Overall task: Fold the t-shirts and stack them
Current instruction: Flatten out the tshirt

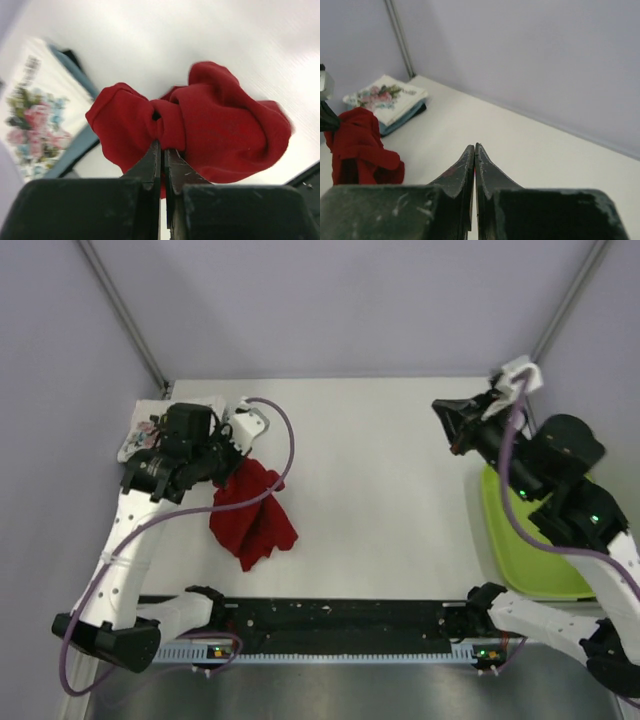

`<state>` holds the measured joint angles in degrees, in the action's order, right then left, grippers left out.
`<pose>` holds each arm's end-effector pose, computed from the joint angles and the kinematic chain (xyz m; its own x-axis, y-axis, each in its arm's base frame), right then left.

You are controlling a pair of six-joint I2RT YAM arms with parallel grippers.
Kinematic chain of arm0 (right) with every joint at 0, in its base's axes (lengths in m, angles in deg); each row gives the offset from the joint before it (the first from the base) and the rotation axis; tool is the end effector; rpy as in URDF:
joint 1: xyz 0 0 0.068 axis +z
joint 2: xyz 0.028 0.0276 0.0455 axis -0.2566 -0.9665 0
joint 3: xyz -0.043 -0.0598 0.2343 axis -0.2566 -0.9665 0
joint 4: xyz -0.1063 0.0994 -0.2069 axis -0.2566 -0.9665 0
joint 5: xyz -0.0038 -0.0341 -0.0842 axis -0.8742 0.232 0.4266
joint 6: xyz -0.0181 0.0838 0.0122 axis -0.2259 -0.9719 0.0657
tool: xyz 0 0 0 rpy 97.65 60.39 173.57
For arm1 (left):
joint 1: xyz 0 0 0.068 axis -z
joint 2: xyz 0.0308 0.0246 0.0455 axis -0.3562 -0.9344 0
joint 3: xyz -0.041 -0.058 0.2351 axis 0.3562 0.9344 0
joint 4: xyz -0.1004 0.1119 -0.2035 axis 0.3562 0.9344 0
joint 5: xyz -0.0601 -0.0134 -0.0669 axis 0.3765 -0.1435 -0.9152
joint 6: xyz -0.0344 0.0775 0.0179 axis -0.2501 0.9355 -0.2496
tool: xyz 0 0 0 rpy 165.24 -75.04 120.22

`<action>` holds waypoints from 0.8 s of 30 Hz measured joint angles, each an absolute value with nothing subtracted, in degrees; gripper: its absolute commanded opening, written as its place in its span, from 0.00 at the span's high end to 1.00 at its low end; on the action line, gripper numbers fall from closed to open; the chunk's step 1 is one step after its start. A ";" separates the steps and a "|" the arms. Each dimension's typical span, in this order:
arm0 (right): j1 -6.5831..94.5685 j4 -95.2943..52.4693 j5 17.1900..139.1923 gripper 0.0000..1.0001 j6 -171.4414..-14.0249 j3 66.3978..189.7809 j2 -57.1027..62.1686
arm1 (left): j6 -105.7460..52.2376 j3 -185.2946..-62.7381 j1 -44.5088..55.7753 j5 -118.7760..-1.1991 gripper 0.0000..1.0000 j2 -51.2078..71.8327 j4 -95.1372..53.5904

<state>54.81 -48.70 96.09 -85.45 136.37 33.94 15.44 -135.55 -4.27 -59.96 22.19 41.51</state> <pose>0.1446 0.1031 0.4922 0.0890 0.0639 -0.9940 -0.4952 0.8687 0.0115 0.2178 -0.0763 0.3659 -0.3327 0.6250 -0.7061 0.6475 0.6958 0.3108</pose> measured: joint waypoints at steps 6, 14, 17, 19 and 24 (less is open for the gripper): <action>54.81 -46.03 86.21 1.00 -84.55 127.33 20.15 | 12.73 -128.25 -4.27 -64.50 1.00 16.09 39.63; 54.74 -44.63 80.38 1.00 -84.95 116.33 18.78 | 5.58 -148.68 0.21 -69.88 1.00 9.16 37.89; 54.42 -43.56 80.64 1.00 -84.92 116.33 21.57 | -0.45 -161.49 1.11 -71.71 1.00 5.69 35.61; 54.02 -43.38 81.10 1.00 -84.79 116.33 23.78 | -4.50 -169.32 1.18 -72.11 1.00 3.96 34.69; 53.67 -43.21 81.67 0.92 -83.57 116.33 29.05 | -13.79 -171.22 0.72 -71.12 1.00 6.13 29.08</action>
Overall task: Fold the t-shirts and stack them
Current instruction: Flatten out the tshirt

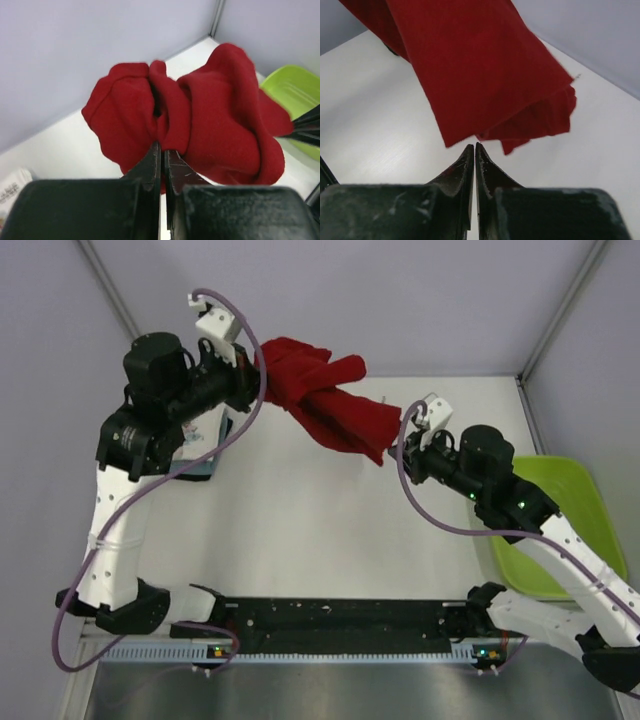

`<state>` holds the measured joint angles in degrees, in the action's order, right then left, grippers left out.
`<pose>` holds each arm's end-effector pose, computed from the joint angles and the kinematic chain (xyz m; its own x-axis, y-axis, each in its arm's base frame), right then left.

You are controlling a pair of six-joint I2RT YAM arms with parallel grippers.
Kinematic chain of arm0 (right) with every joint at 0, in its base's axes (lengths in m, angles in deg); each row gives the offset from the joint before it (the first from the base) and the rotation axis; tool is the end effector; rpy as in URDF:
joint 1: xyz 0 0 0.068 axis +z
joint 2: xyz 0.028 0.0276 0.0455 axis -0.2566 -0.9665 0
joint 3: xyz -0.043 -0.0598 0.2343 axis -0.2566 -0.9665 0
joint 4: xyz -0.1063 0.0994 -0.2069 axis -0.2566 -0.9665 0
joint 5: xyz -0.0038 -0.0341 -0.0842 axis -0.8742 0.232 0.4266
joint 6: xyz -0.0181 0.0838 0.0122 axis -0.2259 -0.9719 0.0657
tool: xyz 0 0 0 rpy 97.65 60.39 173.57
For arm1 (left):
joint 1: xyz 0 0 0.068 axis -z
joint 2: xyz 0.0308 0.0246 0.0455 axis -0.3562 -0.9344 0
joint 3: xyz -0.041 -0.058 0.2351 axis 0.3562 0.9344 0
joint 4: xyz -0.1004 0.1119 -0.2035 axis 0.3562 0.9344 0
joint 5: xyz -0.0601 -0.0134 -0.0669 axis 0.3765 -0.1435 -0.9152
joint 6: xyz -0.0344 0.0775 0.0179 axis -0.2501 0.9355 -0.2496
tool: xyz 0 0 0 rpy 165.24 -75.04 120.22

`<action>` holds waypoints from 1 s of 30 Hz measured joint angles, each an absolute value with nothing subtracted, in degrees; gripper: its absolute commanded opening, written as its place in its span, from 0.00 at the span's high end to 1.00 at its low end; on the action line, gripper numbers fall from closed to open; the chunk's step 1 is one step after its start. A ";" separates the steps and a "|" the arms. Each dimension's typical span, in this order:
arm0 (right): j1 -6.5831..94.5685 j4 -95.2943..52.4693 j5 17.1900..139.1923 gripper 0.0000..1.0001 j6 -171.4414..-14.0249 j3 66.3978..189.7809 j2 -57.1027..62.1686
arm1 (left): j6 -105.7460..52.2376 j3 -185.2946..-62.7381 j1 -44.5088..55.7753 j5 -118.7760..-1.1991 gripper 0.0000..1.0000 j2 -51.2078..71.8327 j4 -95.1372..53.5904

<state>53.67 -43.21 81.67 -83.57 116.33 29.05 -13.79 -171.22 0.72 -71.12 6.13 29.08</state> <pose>0.1937 0.1626 0.3690 -0.1483 -0.1718 -0.9739 -0.6867 0.7266 -0.0236 0.2372 -0.1212 0.5223 -0.1131 0.0692 -0.9912 0.6557 0.7547 -0.0221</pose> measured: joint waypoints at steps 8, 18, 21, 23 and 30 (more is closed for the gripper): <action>53.67 -45.02 81.73 0.42 -81.49 116.33 27.98 | -16.50 -132.97 -6.47 -72.39 0.33 6.98 20.12; 53.67 -47.38 85.49 0.25 -86.39 116.42 12.35 | 6.43 -114.52 -12.68 -70.29 0.22 10.48 24.84; 53.41 -47.14 86.00 0.27 -89.73 117.05 4.70 | 7.79 -117.60 -10.80 -71.76 0.22 9.84 23.09; 52.36 -46.71 85.80 0.31 -92.75 117.42 -0.04 | 7.76 -119.31 -8.55 -71.91 0.22 7.68 20.86; 41.98 -39.06 77.69 0.41 -105.91 115.79 -9.68 | 6.52 -130.72 -0.51 -71.93 0.21 -12.45 17.01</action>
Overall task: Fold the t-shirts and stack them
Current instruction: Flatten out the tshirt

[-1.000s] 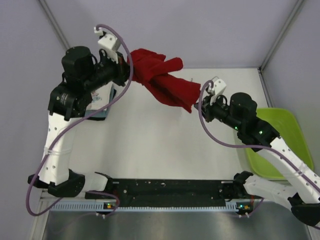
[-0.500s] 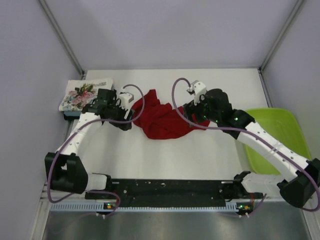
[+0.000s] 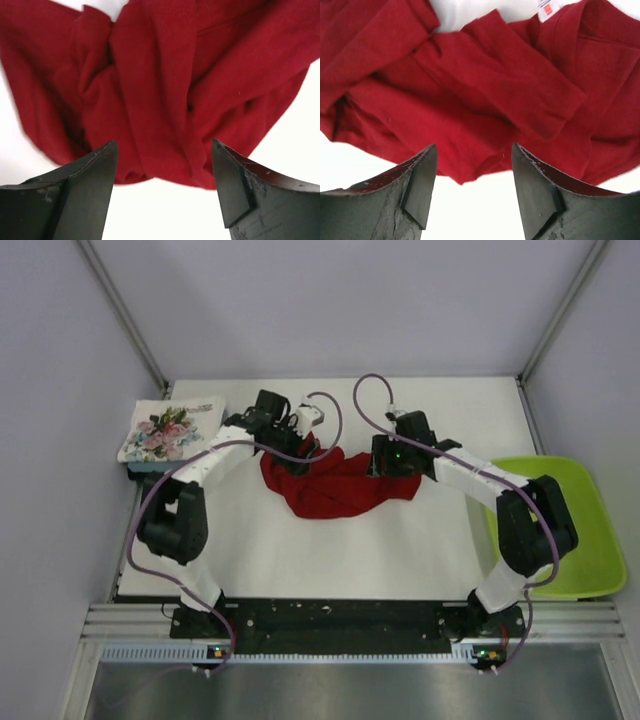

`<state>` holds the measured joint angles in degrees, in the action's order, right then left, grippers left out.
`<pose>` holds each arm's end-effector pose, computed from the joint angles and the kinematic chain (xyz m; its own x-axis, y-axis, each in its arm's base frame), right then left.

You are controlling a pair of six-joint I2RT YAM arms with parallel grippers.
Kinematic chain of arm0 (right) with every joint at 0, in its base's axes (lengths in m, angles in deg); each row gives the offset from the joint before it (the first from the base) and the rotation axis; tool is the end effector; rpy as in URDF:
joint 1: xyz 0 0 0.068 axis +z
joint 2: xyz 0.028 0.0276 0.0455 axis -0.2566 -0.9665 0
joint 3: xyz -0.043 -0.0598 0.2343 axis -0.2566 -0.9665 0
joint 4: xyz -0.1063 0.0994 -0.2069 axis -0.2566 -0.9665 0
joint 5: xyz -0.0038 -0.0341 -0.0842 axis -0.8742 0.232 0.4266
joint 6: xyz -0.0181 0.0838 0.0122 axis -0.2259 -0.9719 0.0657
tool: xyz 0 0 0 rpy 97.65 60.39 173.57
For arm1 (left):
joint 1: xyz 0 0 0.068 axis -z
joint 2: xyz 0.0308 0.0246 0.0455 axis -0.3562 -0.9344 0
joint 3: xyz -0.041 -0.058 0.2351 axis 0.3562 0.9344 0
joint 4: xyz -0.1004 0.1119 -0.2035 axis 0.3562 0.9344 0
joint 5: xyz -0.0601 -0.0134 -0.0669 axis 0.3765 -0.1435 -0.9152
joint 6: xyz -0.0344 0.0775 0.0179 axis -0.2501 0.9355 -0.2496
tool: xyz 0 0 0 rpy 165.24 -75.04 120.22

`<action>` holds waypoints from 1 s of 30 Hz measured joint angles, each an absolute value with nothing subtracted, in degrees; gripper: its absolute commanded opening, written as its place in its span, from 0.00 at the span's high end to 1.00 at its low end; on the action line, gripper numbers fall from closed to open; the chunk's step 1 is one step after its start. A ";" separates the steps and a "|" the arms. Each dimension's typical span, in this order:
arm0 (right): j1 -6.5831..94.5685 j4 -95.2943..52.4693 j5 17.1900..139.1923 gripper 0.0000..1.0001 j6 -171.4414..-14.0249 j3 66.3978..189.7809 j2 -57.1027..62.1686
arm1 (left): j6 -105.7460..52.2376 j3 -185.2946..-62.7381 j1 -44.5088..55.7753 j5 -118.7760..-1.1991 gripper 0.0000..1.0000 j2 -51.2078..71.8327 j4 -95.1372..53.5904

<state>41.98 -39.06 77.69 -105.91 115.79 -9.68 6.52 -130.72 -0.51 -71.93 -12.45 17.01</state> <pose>0.3225 0.1771 0.1714 -0.8065 -0.0328 -0.5903 -0.2761 0.9038 0.3269 0.3469 -0.1569 0.2061 -0.5240 0.5644 -0.6378 0.7598 0.6482 -0.0507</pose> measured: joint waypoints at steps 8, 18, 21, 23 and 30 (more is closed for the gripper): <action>39.97 -31.28 70.08 0.60 -115.70 115.06 -19.87 | 5.84 -136.93 3.56 -70.12 0.45 -25.61 16.90; 39.05 -29.99 65.82 1.00 -118.54 114.96 -21.53 | 4.29 -139.18 4.67 -65.07 1.00 -27.58 18.48; 37.80 -30.60 66.30 1.00 -118.28 113.23 -17.68 | 4.92 -138.94 4.56 -64.48 1.00 -23.05 20.07; 36.78 -31.98 67.13 1.00 -117.51 112.44 -12.33 | 5.78 -138.35 4.35 -64.24 1.00 -17.63 21.25; 36.08 -36.08 71.00 1.00 -113.03 114.96 8.61 | 8.40 -136.55 3.78 -64.15 1.00 2.13 26.17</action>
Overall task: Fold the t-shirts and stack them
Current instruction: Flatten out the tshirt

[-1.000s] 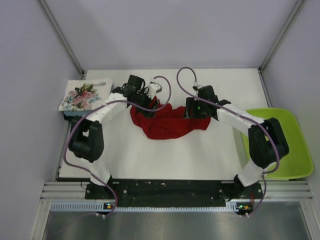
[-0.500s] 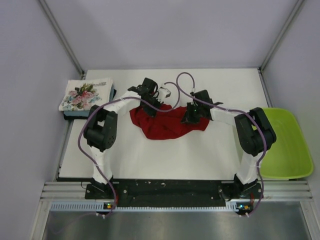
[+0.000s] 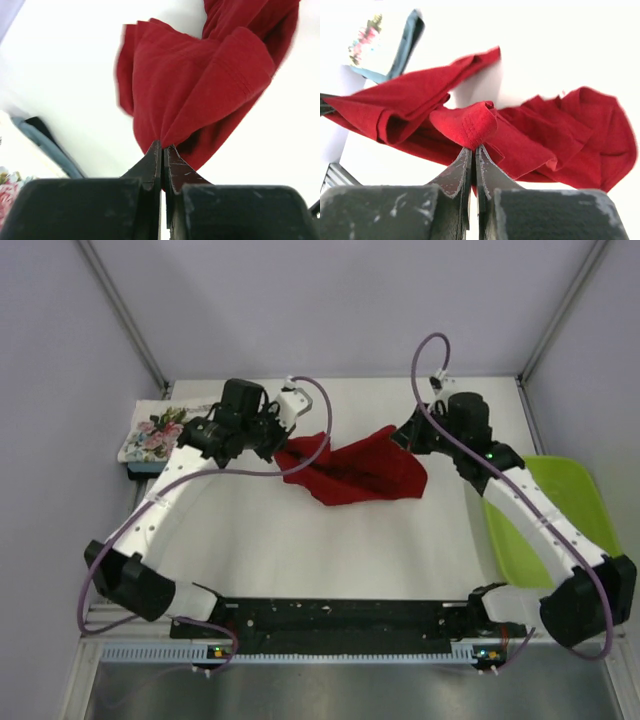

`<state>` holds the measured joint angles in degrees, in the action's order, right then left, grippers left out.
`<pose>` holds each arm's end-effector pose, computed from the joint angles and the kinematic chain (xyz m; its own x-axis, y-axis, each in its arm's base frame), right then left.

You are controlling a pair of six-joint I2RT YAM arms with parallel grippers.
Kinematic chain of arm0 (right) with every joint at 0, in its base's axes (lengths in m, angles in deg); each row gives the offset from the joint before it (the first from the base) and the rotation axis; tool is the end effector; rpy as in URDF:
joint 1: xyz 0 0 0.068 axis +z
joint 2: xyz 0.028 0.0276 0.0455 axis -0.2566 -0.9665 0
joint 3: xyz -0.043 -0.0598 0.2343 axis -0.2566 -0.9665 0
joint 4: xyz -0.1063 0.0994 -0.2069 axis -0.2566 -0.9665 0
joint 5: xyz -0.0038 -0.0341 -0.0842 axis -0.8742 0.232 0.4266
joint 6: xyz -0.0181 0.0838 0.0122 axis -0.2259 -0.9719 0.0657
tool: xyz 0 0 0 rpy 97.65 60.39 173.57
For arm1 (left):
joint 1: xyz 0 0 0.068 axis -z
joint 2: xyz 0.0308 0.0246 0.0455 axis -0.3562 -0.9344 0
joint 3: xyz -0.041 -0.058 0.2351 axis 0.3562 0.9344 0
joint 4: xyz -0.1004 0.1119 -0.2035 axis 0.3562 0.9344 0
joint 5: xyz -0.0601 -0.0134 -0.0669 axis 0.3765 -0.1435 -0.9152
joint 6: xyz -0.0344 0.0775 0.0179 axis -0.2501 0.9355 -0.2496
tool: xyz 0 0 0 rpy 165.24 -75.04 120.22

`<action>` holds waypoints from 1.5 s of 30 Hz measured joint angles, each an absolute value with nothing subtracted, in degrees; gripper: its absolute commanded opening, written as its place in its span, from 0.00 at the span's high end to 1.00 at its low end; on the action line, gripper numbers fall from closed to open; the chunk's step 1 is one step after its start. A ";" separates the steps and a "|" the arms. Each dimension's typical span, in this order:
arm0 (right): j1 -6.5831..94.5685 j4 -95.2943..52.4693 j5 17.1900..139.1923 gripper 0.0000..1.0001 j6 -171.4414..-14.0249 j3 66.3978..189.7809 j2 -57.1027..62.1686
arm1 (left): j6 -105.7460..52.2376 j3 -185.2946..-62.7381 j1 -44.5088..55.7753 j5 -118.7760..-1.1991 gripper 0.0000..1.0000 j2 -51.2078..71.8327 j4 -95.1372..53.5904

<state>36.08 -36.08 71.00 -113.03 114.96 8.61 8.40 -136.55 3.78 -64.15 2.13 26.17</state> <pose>0.3037 0.1387 0.2799 -0.6421 0.2232 -0.7334 -0.3014 0.8061 0.5093 0.2985 -0.1551 0.3095 -0.3564 0.5932 -0.7218 0.7540 0.6389 0.1527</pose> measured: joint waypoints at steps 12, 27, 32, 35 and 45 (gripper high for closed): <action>36.08 -50.16 78.15 1.00 -101.16 136.88 32.41 | 12.18 -138.43 0.52 -62.05 1.00 25.34 35.17; 35.90 -48.30 89.56 1.00 -88.44 156.05 7.52 | 13.43 -115.11 -1.47 -55.13 1.00 29.84 33.80; 35.31 -41.81 87.20 1.00 -85.19 156.09 -8.59 | 16.38 -102.44 -1.58 -57.73 0.73 31.61 32.42; 35.20 -39.60 86.67 1.00 -83.94 158.21 -18.16 | 18.19 -98.22 -1.60 -59.34 0.50 31.48 32.64; 34.26 -42.47 88.75 0.01 -86.34 176.92 -44.09 | 19.83 -97.23 -1.60 -62.82 0.39 26.89 39.35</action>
<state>34.26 -42.47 88.75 -86.34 176.92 -44.09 19.83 -97.23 -1.60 -62.82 26.89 39.35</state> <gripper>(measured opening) 0.908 0.605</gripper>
